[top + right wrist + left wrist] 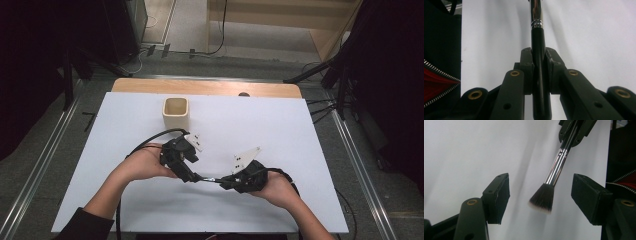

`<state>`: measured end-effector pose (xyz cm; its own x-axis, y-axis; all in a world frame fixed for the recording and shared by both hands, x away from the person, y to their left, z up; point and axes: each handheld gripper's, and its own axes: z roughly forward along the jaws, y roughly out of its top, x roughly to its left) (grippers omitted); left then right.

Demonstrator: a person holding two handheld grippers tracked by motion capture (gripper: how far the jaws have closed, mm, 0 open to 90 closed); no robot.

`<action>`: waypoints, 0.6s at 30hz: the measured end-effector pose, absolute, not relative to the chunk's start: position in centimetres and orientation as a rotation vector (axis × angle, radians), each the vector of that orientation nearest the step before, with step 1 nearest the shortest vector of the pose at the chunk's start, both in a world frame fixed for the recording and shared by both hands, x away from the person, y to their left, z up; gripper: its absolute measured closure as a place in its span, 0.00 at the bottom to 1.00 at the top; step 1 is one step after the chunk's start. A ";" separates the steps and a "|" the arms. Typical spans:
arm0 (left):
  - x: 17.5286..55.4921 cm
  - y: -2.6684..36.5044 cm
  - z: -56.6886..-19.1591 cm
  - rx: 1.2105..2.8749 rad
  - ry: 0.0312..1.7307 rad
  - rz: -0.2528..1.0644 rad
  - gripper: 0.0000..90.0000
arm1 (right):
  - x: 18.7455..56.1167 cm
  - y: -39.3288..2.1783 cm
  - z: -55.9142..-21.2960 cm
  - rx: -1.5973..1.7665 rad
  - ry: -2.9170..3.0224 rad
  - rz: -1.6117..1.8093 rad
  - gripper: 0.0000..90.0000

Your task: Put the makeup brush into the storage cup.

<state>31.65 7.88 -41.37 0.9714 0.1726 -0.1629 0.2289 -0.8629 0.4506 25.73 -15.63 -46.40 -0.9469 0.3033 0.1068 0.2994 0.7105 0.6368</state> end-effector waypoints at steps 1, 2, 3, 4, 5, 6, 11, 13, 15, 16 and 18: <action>31.7 8.0 -41.3 2.629 0.296 -0.160 0.35 | 25.8 -15.7 -46.4 0.514 2.891 1.075 0.88; 31.7 8.1 -41.3 2.618 0.306 -0.158 0.35 | 25.8 -15.8 -46.4 0.529 2.886 1.076 0.88; 31.7 8.3 -41.3 2.610 0.321 -0.159 0.35 | 25.8 -15.9 -46.5 0.538 2.882 1.080 0.88; 31.7 8.3 -41.3 2.610 0.321 -0.159 0.35 | 25.8 -16.1 -46.5 0.560 2.872 1.074 0.88; 31.7 8.4 -41.3 2.607 0.331 -0.151 0.35 | 25.8 -16.1 -46.5 0.560 2.872 1.074 0.88; 31.8 8.6 -41.2 2.594 0.359 -0.145 0.35 | 25.7 -16.3 -46.4 0.593 2.854 1.077 0.88; 31.9 9.1 -41.1 2.573 0.396 -0.143 0.35 | 25.5 -16.7 -46.2 0.720 2.798 1.091 0.88; 31.9 9.2 -41.1 2.563 0.410 -0.141 0.35 | 25.4 -16.7 -46.2 0.735 2.786 1.092 0.88; 31.9 9.4 -41.0 2.554 0.408 -0.147 0.35 | 25.2 -16.6 -46.1 0.776 2.754 1.084 0.88; 32.0 9.5 -41.0 2.550 0.406 -0.147 0.35 | 25.1 -16.5 -46.1 0.795 2.741 1.085 0.88; 32.1 9.6 -40.9 2.538 0.411 -0.151 0.35 | 24.8 -16.3 -46.0 0.828 2.705 1.088 0.88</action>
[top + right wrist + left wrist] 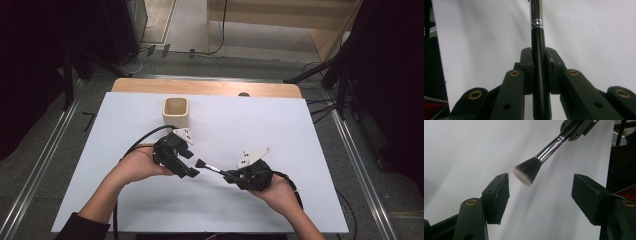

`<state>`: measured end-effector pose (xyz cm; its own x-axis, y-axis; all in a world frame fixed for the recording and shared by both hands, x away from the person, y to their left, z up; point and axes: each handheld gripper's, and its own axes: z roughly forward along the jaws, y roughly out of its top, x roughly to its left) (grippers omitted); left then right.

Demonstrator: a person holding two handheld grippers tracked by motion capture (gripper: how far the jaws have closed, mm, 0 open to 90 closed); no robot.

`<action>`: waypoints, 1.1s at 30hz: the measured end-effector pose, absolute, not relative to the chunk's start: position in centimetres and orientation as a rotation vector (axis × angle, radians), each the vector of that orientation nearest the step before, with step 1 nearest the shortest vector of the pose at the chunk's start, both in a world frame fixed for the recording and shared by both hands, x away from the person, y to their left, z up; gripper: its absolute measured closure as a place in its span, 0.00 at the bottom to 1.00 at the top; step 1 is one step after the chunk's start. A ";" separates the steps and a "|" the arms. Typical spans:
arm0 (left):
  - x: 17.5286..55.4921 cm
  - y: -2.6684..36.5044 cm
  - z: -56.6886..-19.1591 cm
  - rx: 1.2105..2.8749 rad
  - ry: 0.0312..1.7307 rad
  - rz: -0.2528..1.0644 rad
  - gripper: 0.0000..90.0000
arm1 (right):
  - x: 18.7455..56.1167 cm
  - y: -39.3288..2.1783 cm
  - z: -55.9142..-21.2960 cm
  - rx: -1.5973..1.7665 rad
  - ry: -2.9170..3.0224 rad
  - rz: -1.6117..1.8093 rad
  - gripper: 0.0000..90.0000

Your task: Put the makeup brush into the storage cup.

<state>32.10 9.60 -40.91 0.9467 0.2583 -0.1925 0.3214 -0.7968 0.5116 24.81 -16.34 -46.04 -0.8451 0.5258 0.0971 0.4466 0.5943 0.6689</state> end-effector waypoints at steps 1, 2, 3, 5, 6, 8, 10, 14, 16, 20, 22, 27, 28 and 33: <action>32.1 9.6 -40.9 2.531 0.419 -0.156 0.35 | 24.6 -16.2 -46.0 0.852 2.689 1.087 0.88; 32.1 9.7 -40.8 2.529 0.425 -0.149 0.35 | 24.5 -16.2 -46.0 0.870 2.678 1.098 0.88; 32.2 9.7 -40.8 2.525 0.428 -0.148 0.35 | 24.4 -16.2 -45.9 0.884 2.663 1.095 0.88; 32.1 9.9 -40.7 2.516 0.444 -0.145 0.35 | 24.1 -16.1 -45.9 0.911 2.644 1.094 0.88; 32.1 10.0 -40.7 2.510 0.451 -0.149 0.35 | 24.0 -16.2 -45.8 0.930 2.631 1.092 0.88; 32.1 10.1 -40.7 2.502 0.469 -0.148 0.34 | 23.8 -16.3 -45.8 0.976 2.602 1.091 0.88; 32.1 10.1 -40.7 2.497 0.476 -0.157 0.34 | 23.6 -16.4 -45.8 0.997 2.565 1.105 0.88; 31.8 9.9 -41.0 2.489 0.499 -0.158 0.34 | 23.2 -16.1 -45.9 1.036 2.518 1.079 0.88; 31.8 9.8 -41.0 2.491 0.500 -0.154 0.33 | 23.0 -16.0 -45.8 1.068 2.497 1.101 0.88; 31.5 9.6 -41.2 2.509 0.510 -0.134 0.33 | 22.6 -15.6 -45.5 1.079 2.465 1.091 0.88; 31.5 9.6 -41.2 2.506 0.527 -0.153 0.32 | 22.4 -15.4 -45.3 1.090 2.448 1.086 0.88; 31.3 9.6 -41.3 2.485 0.542 -0.163 0.32 | 21.6 -15.2 -45.3 1.155 2.404 1.111 0.88; 31.3 9.6 -41.3 2.485 0.542 -0.163 0.32 | 21.6 -15.2 -45.3 1.155 2.404 1.111 0.88; 31.0 9.7 -41.3 2.457 0.544 -0.136 0.33 | 21.3 -15.1 -45.6 1.192 2.359 1.147 0.88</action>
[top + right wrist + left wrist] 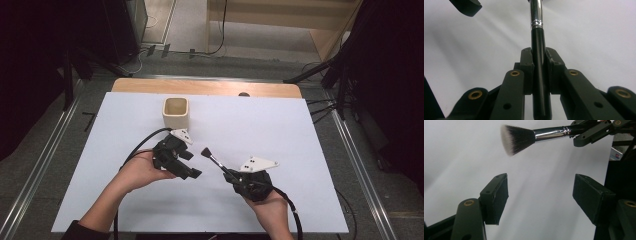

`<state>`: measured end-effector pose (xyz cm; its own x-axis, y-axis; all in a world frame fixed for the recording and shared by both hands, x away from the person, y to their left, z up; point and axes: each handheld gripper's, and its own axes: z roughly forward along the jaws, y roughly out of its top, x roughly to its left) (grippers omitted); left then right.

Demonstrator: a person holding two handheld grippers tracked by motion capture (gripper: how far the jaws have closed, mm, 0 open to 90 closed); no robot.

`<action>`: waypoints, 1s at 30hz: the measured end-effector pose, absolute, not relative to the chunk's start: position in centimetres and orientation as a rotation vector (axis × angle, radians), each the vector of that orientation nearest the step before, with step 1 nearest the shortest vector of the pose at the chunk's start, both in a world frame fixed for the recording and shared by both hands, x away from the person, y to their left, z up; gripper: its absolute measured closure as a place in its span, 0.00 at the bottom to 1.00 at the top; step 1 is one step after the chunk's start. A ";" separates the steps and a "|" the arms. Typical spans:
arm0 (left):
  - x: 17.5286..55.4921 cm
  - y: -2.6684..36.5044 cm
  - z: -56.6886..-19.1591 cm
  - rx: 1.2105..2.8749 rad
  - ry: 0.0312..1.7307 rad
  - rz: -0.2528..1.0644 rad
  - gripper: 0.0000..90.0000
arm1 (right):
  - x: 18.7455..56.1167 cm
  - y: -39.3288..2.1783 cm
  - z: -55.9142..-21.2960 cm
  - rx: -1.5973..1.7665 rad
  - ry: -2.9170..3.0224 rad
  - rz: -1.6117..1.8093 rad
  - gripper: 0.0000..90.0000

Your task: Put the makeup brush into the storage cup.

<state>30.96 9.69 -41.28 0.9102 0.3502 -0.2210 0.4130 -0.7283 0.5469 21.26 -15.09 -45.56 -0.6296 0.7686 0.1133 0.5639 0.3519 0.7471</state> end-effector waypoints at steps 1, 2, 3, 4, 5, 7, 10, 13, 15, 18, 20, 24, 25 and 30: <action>30.9 9.7 -41.3 2.455 0.538 -0.140 0.33 | 21.2 -15.1 -45.6 1.193 2.352 1.154 0.88; 30.9 9.7 -41.3 2.453 0.537 -0.143 0.32 | 21.2 -15.0 -45.6 1.189 2.339 1.155 0.88; 30.8 9.7 -41.3 2.450 0.537 -0.136 0.32 | 21.2 -14.9 -45.7 1.185 2.322 1.140 0.88; 30.8 9.8 -41.3 2.445 0.543 -0.136 0.31 | 21.2 -14.9 -45.8 1.201 2.312 1.150 0.88; 30.8 9.8 -41.3 2.438 0.540 -0.146 0.31 | 21.2 -14.9 -45.8 1.201 2.312 1.150 0.88; 30.8 9.9 -41.3 2.431 0.548 -0.146 0.30 | 21.2 -14.8 -46.0 1.235 2.295 1.181 0.88; 30.8 10.0 -41.6 2.423 0.563 -0.155 0.30 | 20.8 -14.5 -46.3 1.252 2.258 1.187 0.88; 30.8 10.0 -41.7 2.420 0.574 -0.151 0.30 | 20.4 -14.2 -46.5 1.249 2.216 1.177 0.88; 30.8 10.0 -41.7 2.411 0.582 -0.159 0.30 | 20.2 -14.1 -46.6 1.250 2.201 1.181 0.88; 30.6 10.0 -41.8 2.398 0.582 -0.175 0.30 | 19.6 -13.7 -46.8 1.248 2.152 1.186 0.88; 30.5 10.0 -41.8 2.392 0.587 -0.178 0.30 | 19.4 -13.5 -47.1 1.257 2.122 1.202 0.88; 30.4 10.0 -41.8 2.376 0.605 -0.177 0.30 | 18.9 -13.1 -47.7 1.288 2.068 1.235 0.88; 30.4 10.1 -41.8 2.367 0.609 -0.184 0.30 | 18.8 -13.0 -47.8 1.297 2.061 1.239 0.88; 30.3 10.2 -41.8 2.332 0.631 -0.194 0.31 | 18.6 -12.9 -48.2 1.322 2.001 1.271 0.88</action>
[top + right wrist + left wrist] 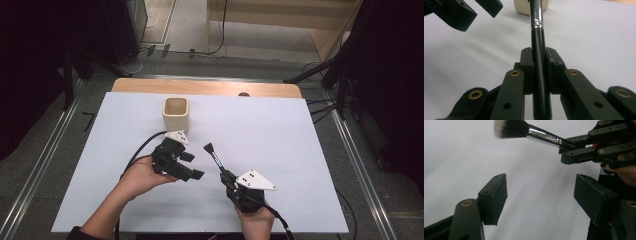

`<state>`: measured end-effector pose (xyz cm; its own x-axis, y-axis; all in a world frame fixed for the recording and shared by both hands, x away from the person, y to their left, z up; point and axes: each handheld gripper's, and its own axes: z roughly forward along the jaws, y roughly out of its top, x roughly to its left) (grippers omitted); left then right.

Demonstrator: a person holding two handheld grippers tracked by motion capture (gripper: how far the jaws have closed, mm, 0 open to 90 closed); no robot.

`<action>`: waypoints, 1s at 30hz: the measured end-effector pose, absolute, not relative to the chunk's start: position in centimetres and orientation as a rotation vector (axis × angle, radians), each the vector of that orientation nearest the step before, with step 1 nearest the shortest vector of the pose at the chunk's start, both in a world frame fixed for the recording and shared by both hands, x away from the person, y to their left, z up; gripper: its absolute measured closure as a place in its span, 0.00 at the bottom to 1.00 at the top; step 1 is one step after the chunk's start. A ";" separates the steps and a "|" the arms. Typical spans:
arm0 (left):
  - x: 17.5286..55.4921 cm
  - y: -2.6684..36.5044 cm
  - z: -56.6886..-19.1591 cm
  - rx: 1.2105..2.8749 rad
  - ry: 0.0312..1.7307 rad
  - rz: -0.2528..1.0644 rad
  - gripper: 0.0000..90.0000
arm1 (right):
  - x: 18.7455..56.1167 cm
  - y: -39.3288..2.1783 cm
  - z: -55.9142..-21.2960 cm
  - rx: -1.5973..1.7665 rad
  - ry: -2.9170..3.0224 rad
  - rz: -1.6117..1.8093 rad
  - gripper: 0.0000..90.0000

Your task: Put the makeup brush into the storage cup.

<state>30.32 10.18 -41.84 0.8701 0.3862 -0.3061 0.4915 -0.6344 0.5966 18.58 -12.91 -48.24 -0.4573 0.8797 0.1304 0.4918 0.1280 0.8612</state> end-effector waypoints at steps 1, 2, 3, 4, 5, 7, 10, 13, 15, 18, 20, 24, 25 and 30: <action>30.3 10.2 -41.9 2.324 0.637 -0.196 0.31 | 18.5 -12.9 -48.3 1.328 1.987 1.287 0.88; 30.3 10.2 -41.9 2.316 0.641 -0.197 0.31 | 18.4 -12.8 -48.6 1.339 1.966 1.313 0.88; 30.3 10.2 -41.9 2.309 0.649 -0.202 0.31 | 18.4 -12.8 -48.6 1.339 1.966 1.313 0.88; 30.3 10.2 -41.9 2.303 0.653 -0.204 0.31 | 18.3 -12.7 -48.9 1.346 1.950 1.324 0.88; 30.3 10.2 -41.9 2.298 0.660 -0.200 0.31 | 18.3 -12.7 -48.9 1.346 1.950 1.324 0.88; 30.2 10.2 -41.9 2.283 0.670 -0.206 0.31 | 18.2 -12.5 -49.2 1.348 1.935 1.338 0.88; 30.0 10.1 -41.9 2.266 0.683 -0.199 0.30 | 18.1 -12.4 -49.6 1.344 1.900 1.364 0.88; 29.8 10.0 -41.8 2.235 0.701 -0.189 0.30 | 18.1 -12.4 -49.6 1.349 1.892 1.376 0.88; 29.7 10.0 -41.7 2.201 0.712 -0.186 0.30 | 18.1 -12.5 -49.5 1.357 1.881 1.385 0.88; 29.6 10.0 -41.6 2.163 0.728 -0.184 0.31 | 18.1 -12.5 -49.4 1.347 1.841 1.397 0.88; 29.5 9.9 -41.6 2.142 0.739 -0.185 0.31 | 18.1 -12.3 -49.3 1.336 1.817 1.402 0.88; 29.4 9.8 -41.7 2.117 0.758 -0.193 0.31 | 18.1 -12.0 -49.3 1.332 1.812 1.406 0.88; 29.4 9.8 -41.7 2.114 0.759 -0.196 0.31 | 18.1 -11.9 -49.3 1.329 1.814 1.408 0.88; 29.4 9.6 -41.8 2.060 0.785 -0.201 0.32 | 18.1 -11.5 -49.3 1.321 1.815 1.413 0.88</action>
<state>29.39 9.64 -41.85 0.7857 0.4551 -0.4190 0.6004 -0.3980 0.6936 18.06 -11.53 -49.27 -0.4162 0.8917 0.1781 0.3914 -0.0011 0.9202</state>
